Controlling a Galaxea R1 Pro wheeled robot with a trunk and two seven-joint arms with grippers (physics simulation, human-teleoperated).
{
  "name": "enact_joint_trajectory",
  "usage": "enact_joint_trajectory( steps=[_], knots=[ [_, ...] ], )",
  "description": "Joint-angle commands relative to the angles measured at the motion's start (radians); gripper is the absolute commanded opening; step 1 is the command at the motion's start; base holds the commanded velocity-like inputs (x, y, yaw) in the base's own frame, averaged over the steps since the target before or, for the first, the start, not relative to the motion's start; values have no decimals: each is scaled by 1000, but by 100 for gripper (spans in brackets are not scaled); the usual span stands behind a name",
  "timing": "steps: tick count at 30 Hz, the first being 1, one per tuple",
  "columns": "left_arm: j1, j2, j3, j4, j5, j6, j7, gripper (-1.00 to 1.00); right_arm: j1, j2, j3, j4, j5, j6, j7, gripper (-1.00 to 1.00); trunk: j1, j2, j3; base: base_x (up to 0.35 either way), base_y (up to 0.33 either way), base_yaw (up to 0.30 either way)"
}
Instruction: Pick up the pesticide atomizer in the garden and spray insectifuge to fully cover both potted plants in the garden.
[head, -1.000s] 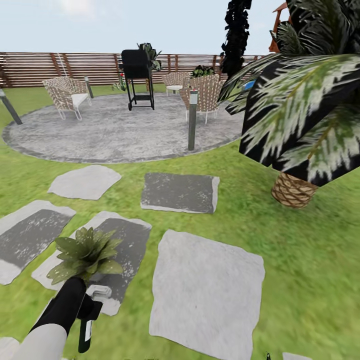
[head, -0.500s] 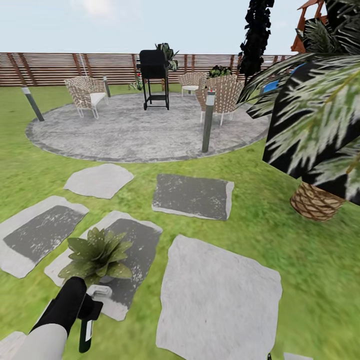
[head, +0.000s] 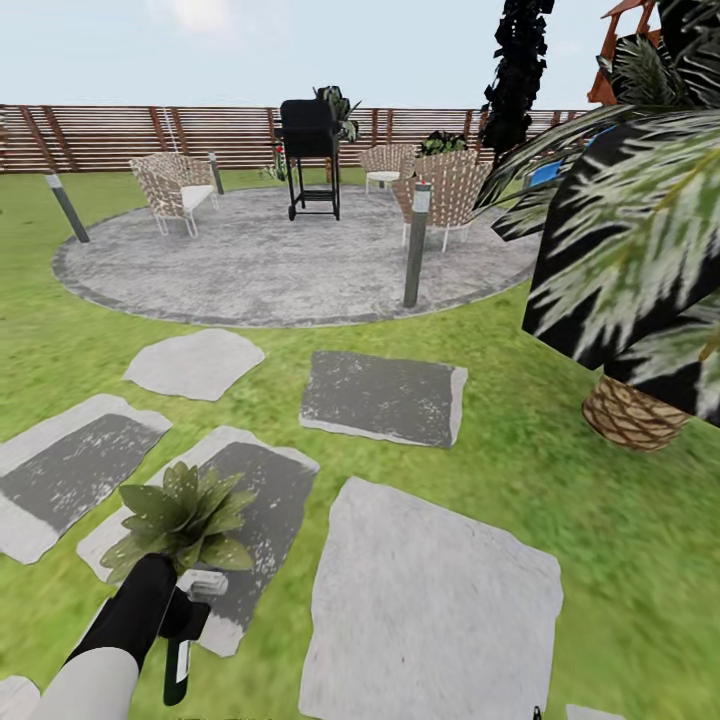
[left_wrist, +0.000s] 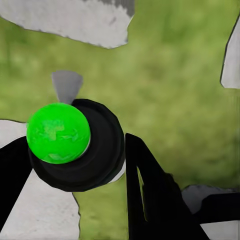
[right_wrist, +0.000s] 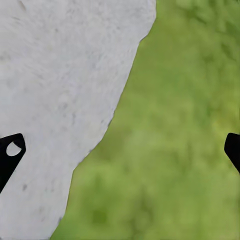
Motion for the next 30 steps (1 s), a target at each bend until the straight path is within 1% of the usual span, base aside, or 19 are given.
enact_joint_trajectory(
  steps=[1, 5, 8, 9, 10, 11, 12, 13, 14, 16, 17, 18, 20, 21, 22, 25, 26, 27, 30],
  knots=[
    [-1, -1, 3, -1, -11, 1, -13, -100, -1, 1, -6, 1, 10, -3, -4, 100, 0, 0, -1, 5, -7, 222],
    [-3, 2, -7, -1, -11, 1, -28, -100, -1, 2, -7, 1, 10, -3, -5, 100, 0, 0, -1, 2, -3, 256],
    [-9, 13, -14, -1, -16, -1, -105, -100, -1, 2, -7, 1, 10, -3, -4, 100, 0, 0, -1, 0, 0, 176],
    [-11, 20, -15, -2, -21, -2, -145, -100, -1, 1, -7, 1, 10, -3, -4, 100, 0, 0, -1, 0, 0, 56],
    [-12, 28, -15, -2, -23, -1, -165, -100, -1, 0, -7, 1, 10, -3, -3, 100, 0, 0, -1, 0, 0, 36],
    [-14, 39, -15, -2, -24, 0, -179, -100, -1, -1, -7, 1, 10, -3, -3, 100, 0, 0, -1, 0, 0, 23],
    [-18, 64, -16, -2, -26, 1, -194, -100, -1, -2, -7, 1, 11, -3, -3, 100, 0, 0, -1, 0, 0, 9],
    [-22, 78, -16, -2, -26, 2, -198, -100, -1, -3, -7, 1, 11, -3, -3, 100, 0, 0, -1, 0, 0, 6],
    [-35, 100, -17, -2, -26, 6, -202, -100, -1, -4, -7, 2, 11, -3, -3, 100, 0, 0, -1, 0, 0, 3],
    [-61, 125, -25, -2, -29, 10, -205, -100, -1, -6, -6, 2, 12, -3, -3, 100, 0, 0, -1, 0, 0, 2],
    [-92, 152, -56, -1, -39, 14, -206, -100, -1, -7, -6, 2, 12, -3, -3, 100, 0, 0, -1, 0, 0, 0],
    [-104, 161, -80, 1, -50, 16, -209, -100, -1, -8, -6, 2, 12, -3, -3, 100, 0, 0, -1, 0, 0, 0],
    [-114, 165, -111, 5, -68, 25, -217, -100, -1, -8, -7, 2, 12, -3, -3, 100, 0, 0, -1, 0, 0, 0],
    [-119, 167, -132, 6, -80, 41, -224, -100, -1, -8, -7, 1, 13, -3, -3, 100, 0, 0, -1, 0, 0, 0],
    [-123, 168, -142, 4, -85, 58, -227, -100, -1, -8, -7, 1, 13, -3, -3, 100, 0, 0, -1, 0, 0, 0],
    [-152, 174, -150, 8, -89, 72, -229, -100, -1, -8, -7, 1, 13, -3, -3, 100, 0, 0, -1, 0, 0, 0],
    [-161, 183, -151, 11, -91, 74, -229, -100, -1, -8, -7, 1, 12, -3, -3, 100, 0, 0, -1, 0, 0, 0],
    [-168, 195, -151, 13, -102, 75, -231, -100, -1, -8, -7, 1, 12, -3, -3, 100, 0, 0, -1, 0, 0, 0],
    [-186, 213, -152, 14, -147, 76, -271, -100, -1, -8, -7, 2, 12, -3, -3, 100, 0, 0, -1, 0, 0, 0]
  ],
)
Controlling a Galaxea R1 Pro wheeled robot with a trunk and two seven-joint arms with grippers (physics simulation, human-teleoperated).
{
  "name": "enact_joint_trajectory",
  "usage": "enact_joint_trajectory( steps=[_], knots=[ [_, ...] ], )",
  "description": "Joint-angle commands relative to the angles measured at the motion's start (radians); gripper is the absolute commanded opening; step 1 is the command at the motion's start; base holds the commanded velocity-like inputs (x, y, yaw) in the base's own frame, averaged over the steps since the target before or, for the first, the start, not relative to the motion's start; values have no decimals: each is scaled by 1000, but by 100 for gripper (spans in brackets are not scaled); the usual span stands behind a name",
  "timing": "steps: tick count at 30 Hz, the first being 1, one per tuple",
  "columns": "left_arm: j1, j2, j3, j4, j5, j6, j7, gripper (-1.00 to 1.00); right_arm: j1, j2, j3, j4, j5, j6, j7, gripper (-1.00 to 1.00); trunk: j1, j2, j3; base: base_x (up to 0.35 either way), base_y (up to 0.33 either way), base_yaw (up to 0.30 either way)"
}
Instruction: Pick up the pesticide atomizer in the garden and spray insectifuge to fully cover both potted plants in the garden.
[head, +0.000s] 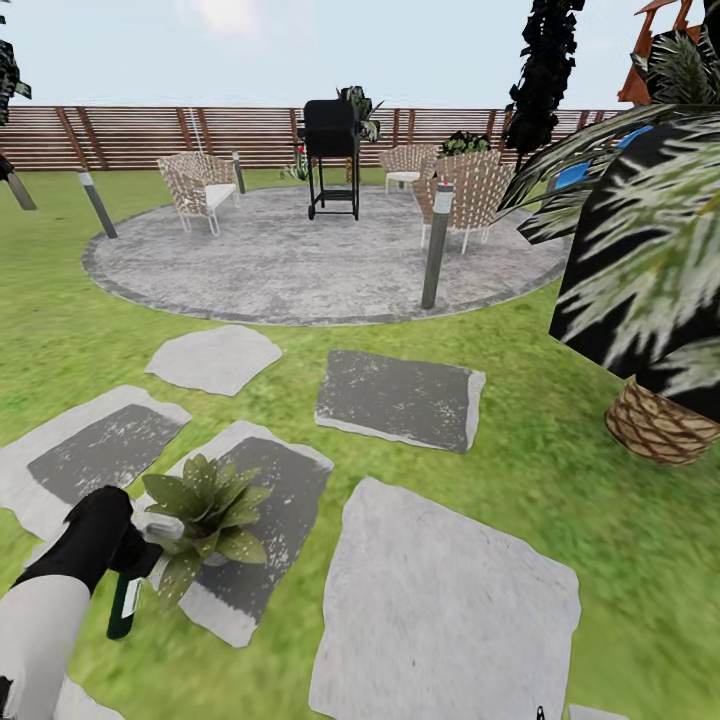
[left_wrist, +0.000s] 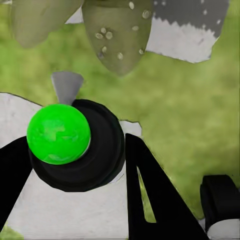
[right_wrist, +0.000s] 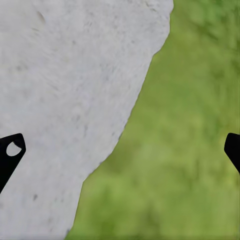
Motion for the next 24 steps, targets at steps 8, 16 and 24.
enact_joint_trajectory(
  steps=[8, 16, 24],
  knots=[
    [-51, 27, 2, -10, -339, -7, -359, -100, -1, 0, -6, 2, 10, -3, -4, 100, 0, 0, -1, 0, 0, 0],
    [-73, 18, 2, -17, -415, -8, -402, -100, -1, 2, -6, 1, 10, -3, -5, 100, 0, 0, -1, 158, 0, 0],
    [-98, 19, -6, -17, -415, -10, -409, -100, -1, 2, -6, 1, 10, -3, -6, 100, 0, 0, -1, 25, 0, 144]
  ],
)
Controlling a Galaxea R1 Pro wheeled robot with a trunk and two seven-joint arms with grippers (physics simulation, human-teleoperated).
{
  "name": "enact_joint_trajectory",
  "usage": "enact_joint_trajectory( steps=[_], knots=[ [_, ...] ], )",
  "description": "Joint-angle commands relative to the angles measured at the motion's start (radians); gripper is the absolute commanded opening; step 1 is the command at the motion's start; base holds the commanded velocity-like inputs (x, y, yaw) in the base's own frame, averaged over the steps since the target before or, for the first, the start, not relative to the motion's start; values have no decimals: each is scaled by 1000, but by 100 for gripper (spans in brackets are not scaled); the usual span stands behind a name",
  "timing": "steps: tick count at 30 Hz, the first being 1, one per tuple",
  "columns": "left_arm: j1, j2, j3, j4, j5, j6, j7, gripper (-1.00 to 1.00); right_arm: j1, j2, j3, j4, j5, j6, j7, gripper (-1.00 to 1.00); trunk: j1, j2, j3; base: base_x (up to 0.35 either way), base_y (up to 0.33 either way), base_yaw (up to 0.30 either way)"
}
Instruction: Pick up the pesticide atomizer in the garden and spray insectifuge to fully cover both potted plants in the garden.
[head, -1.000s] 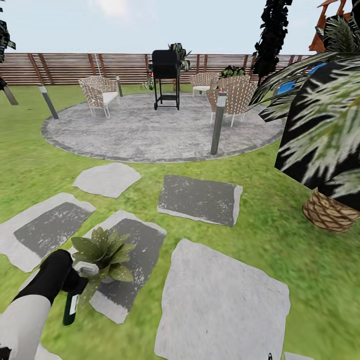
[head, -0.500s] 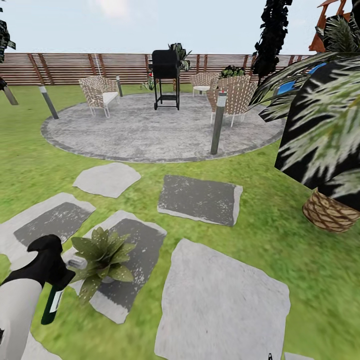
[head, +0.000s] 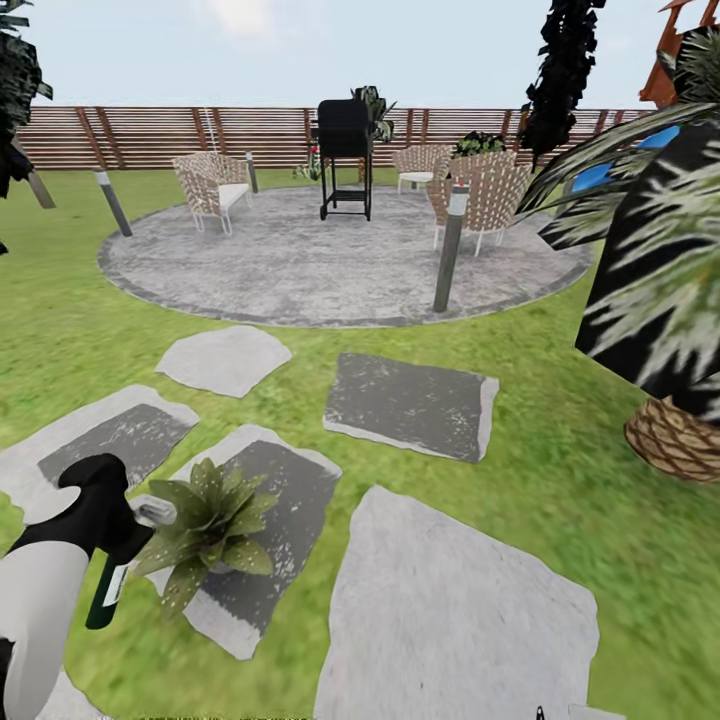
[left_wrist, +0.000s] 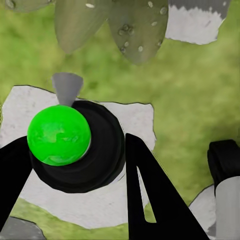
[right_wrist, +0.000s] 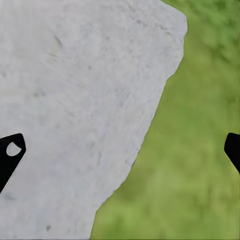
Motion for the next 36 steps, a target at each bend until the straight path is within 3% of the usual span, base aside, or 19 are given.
enact_joint_trajectory(
  steps=[1, 9, 15, 25, 36],
  knots=[
    [-2, 1, -8, -1, -10, 8, -14, -100, -1, 0, -6, 1, 11, -3, -4, 100, 0, 0, -1, 1, 0, 139],
    [-41, 9, -81, 0, -22, 10, -57, -100, -1, -5, -6, 1, 11, -3, -4, 100, 0, 0, -1, 0, 0, 25],
    [-61, 3, -82, 1, -83, 13, -64, -100, -1, -15, -6, 1, 11, -3, -3, 100, 0, 0, -1, 134, 117, 0],
    [-59, -1, -82, 1, -88, 14, -65, -100, -1, -15, -6, 1, 11, -3, -2, 100, 0, 0, 2, 92, 96, -88],
    [-56, -1, -82, 1, -88, 16, -65, -100, -1, -15, -6, 1, 11, -3, -4, 100, 0, 0, 3, -80, 0, -26]
  ],
)
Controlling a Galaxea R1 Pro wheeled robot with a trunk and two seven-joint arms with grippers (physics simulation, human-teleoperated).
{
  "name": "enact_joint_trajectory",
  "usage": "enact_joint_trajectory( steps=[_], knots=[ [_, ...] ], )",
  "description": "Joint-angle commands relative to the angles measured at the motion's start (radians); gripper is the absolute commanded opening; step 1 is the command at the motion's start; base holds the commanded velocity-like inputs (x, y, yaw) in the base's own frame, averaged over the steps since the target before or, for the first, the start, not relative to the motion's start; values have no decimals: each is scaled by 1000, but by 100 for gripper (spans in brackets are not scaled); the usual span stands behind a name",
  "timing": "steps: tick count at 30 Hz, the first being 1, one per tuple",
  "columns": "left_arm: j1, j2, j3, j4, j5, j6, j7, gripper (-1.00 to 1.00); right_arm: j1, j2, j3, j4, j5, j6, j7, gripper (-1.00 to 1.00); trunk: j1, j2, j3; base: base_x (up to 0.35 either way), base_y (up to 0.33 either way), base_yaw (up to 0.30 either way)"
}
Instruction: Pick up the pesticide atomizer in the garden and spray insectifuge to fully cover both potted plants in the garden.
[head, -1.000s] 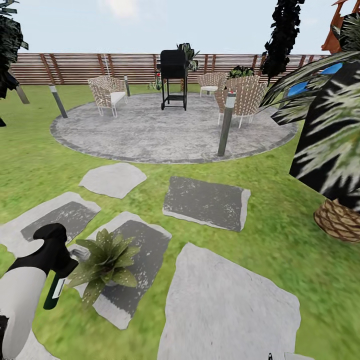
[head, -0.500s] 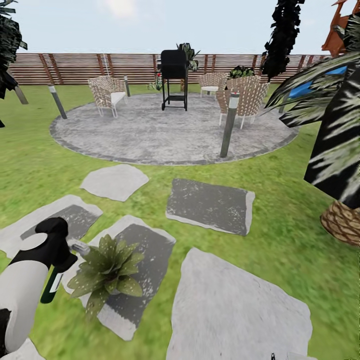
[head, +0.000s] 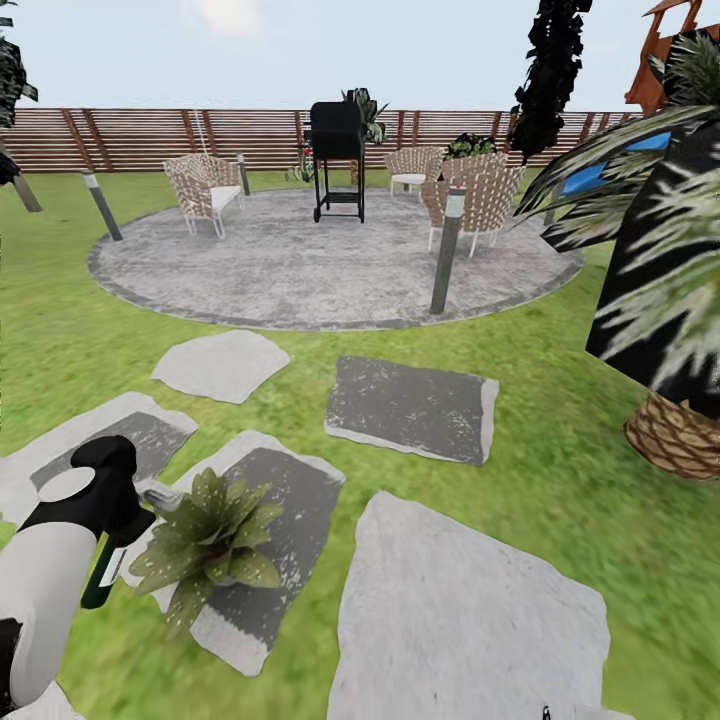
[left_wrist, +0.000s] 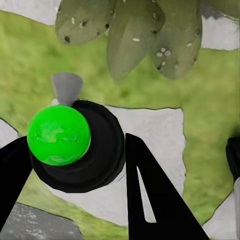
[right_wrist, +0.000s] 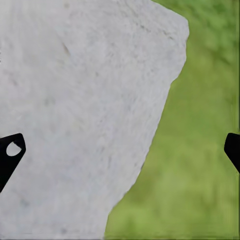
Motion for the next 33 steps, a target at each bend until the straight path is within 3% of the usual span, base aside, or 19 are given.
enact_joint_trajectory(
  steps=[1, 16, 21, 24, 27, 29, 31, 32, 33],
  knots=[
    [-1, 0, 3, -1, -9, 10, -9, -100, -1, 0, -6, 1, 11, -3, -4, 100, -1, 0, -1, -306, 14, 0],
    [14, 10, 10, 9, 6, 1, -12, -100, -1, 0, -6, 1, 9, -3, -4, 100, -1, 0, -1, -305, 180, 0],
    [77, 12, 13, 9, 24, -3, -6, -100, -1, -1, -6, 1, 10, -3, -2, 100, -1, 0, -1, -288, 221, 0],
    [118, 12, 15, 12, 88, -7, 2, -100, -1, 0, -3, 1, 12, -2, 0, 100, -1, 0, -1, -288, 207, 0],
    [168, 12, 17, 11, 224, -93, 35, -100, -2, -2, 22, -8, 37, -1, 3, 100, -1, 0, -1, -288, 203, 0],
    [206, 12, 53, 13, 375, -242, 125, -100, -2, -3, 87, -49, 119, -1, 3, 100, -1, 0, -1, -288, 202, 0],
    [238, 11, 95, 15, 474, -346, 209, -100, -2, -3, 116, -91, 173, -1, 10, 100, -1, 0, -1, -278, 202, 0],
    [264, 10, 118, 16, 536, -431, 270, -100, -2, -2, 127, -120, 205, -1, 32, 100, -1, 0, -1, -237, 198, 0],
    [282, 10, 127, 20, 569, -490, 306, -100, -2, -2, 131, -139, 221, -1, 60, 100, -1, 0, -1, -211, 185, 0]
  ],
)
